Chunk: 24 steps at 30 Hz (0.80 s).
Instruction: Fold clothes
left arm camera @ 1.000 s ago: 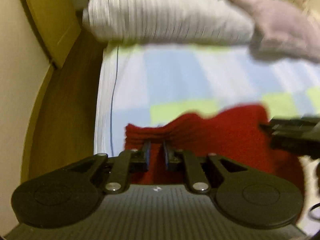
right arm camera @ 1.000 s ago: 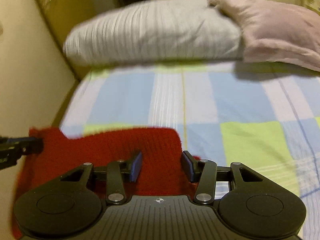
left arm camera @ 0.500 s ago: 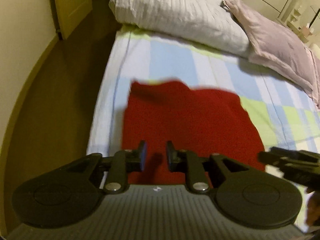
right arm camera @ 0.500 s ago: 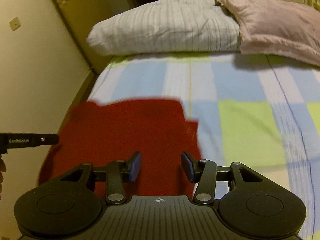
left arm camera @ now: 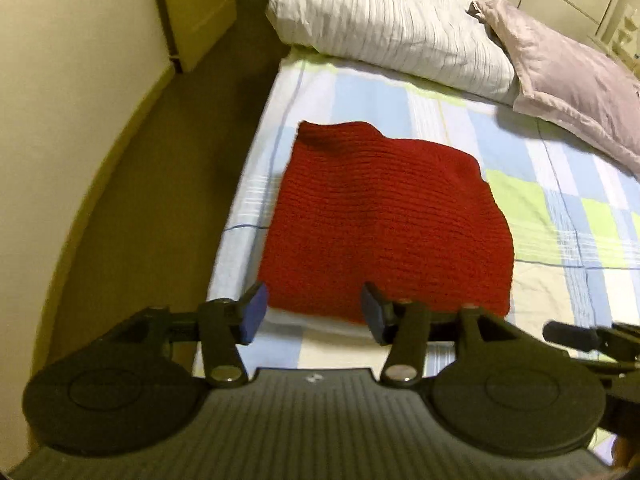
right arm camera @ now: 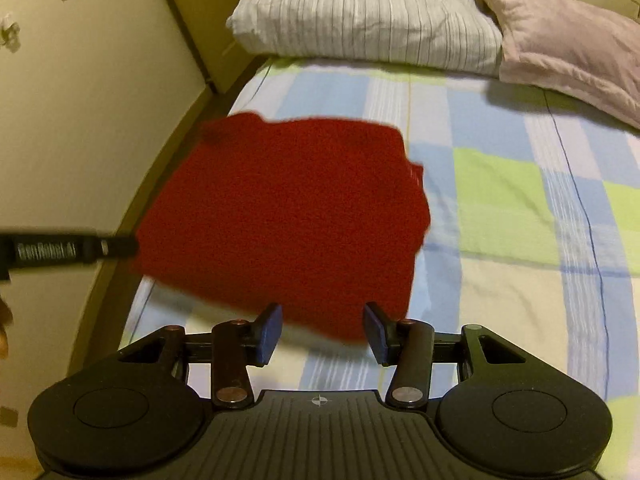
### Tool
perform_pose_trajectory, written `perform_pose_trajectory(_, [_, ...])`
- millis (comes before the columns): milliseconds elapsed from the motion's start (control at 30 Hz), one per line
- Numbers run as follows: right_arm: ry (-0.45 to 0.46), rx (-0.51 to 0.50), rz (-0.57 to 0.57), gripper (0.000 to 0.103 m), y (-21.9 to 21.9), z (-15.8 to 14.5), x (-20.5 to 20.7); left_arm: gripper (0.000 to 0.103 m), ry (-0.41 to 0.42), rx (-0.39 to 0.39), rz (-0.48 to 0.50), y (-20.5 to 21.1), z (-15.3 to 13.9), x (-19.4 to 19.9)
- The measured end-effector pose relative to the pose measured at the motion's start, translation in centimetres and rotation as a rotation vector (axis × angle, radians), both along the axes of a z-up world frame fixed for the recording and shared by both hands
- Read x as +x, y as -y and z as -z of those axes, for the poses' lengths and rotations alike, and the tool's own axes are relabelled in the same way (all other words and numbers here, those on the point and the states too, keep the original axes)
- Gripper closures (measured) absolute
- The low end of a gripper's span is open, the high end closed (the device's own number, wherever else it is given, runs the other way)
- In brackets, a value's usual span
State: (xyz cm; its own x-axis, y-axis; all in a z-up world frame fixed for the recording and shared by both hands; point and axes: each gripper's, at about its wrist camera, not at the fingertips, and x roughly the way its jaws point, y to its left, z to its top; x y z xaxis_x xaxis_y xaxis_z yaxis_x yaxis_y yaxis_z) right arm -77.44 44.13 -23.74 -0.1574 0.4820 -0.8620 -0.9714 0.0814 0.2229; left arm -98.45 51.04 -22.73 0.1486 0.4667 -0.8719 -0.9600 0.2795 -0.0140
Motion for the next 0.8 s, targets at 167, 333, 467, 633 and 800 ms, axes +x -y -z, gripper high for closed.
perform_pose_trajectory(167, [-0.004,-0.02,-0.023,0.055,3.1,-2.6,0.1,0.046,-0.019,0.058,-0.011,5.2,-4.0,-0.3])
perform_pose_trajectory(333, [0.024,0.066,-0.082,0.054,6.7,-6.8,0.7,0.038,-0.008,0.135,-0.08,10.4,-7.8,0.2])
perform_pose_trajectory(467, [0.082,0.157,-0.132,0.054,10.0,-9.8,1.3,0.038,-0.004,0.198,-0.126,14.4,-10.7,1.7])
perform_pose_trajectory(633, [0.092,0.229,-0.143,0.054,14.3,-12.7,3.3,0.036,0.022,0.263,-0.183,19.2,-13.9,3.5])
perform_pose_trajectory(800, [0.059,0.231,-0.107,0.054,17.6,-13.5,5.0,0.036,0.026,0.257,-0.203,22.8,-15.0,4.2])
